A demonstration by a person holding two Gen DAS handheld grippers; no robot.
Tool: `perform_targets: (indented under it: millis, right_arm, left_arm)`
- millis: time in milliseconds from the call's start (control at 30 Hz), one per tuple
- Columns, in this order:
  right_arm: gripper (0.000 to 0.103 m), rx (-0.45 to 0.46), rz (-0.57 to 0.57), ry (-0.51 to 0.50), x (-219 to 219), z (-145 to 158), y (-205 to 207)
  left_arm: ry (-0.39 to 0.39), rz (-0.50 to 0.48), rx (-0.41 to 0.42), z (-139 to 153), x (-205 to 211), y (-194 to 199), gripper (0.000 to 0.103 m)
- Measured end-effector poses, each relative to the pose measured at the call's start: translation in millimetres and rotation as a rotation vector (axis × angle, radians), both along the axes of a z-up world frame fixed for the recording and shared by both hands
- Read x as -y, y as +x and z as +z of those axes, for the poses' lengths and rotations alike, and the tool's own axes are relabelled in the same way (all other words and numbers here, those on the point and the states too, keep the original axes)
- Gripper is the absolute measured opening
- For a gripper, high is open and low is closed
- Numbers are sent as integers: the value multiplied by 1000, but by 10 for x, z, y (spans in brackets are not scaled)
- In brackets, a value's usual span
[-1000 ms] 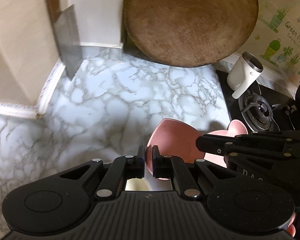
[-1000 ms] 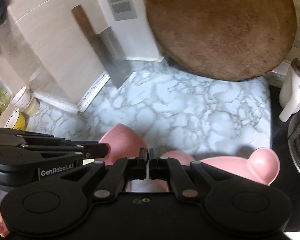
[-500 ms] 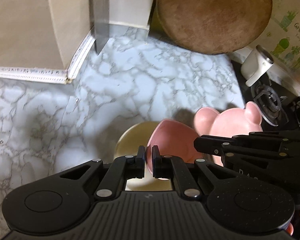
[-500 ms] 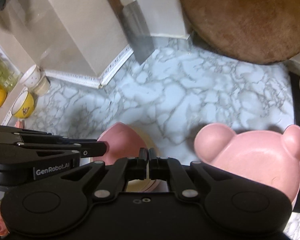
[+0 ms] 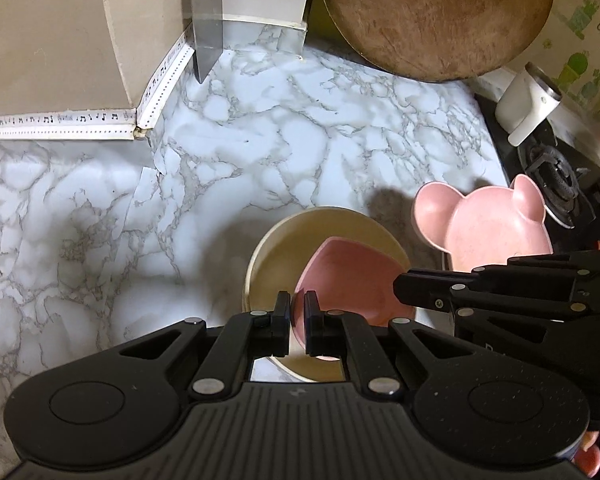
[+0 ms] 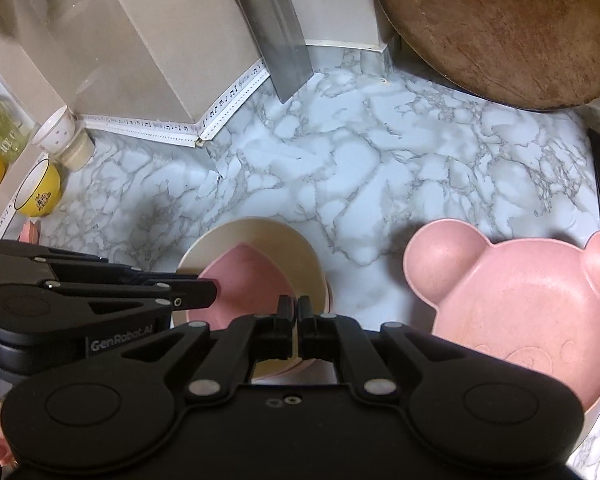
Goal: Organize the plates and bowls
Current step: 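Lift the pink heart dish and carry it over the cream bowl, then lower the heart dish into the cream bowl and open both grippers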
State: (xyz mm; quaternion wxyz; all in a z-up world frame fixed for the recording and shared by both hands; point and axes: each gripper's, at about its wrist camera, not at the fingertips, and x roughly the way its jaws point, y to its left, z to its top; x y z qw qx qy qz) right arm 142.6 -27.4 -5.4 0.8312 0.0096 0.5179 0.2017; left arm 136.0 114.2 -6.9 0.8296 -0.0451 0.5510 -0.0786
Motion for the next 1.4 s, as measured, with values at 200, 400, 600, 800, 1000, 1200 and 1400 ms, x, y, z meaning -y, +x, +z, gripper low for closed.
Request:
perform_targets:
  millis: [200,400,600,800,1000,1200,1400]
  right_arm:
    - [3,4,10,-19,-44,-34,-1]
    - [3,-6,20,-21,-54,-86,16]
    - [4,-16,25,-32,-71,-141,21]
    - [10,-15,39,-40,-86,-145,22]
    - [22,14,63,-25,-74,-30,-42]
    - [31,53,79,-12,-51,92,-123]
    - [39,106,92,-1,-9,228,-210]
  left_arm:
    - [15,-12,-22,-74,5,43,6]
    - [3,-8,-21,-86,-24,51,6]
    - [2,-6,-9,-56,-40,52,6]
    - [-21,4,-1,-29,-83,27,6]
    - [-28,-1,28,24,-110,-51,6]
    - [-32,-10,68,121,-138,-137,6]
    - [-13,-20,118,215,-135,-256,6]
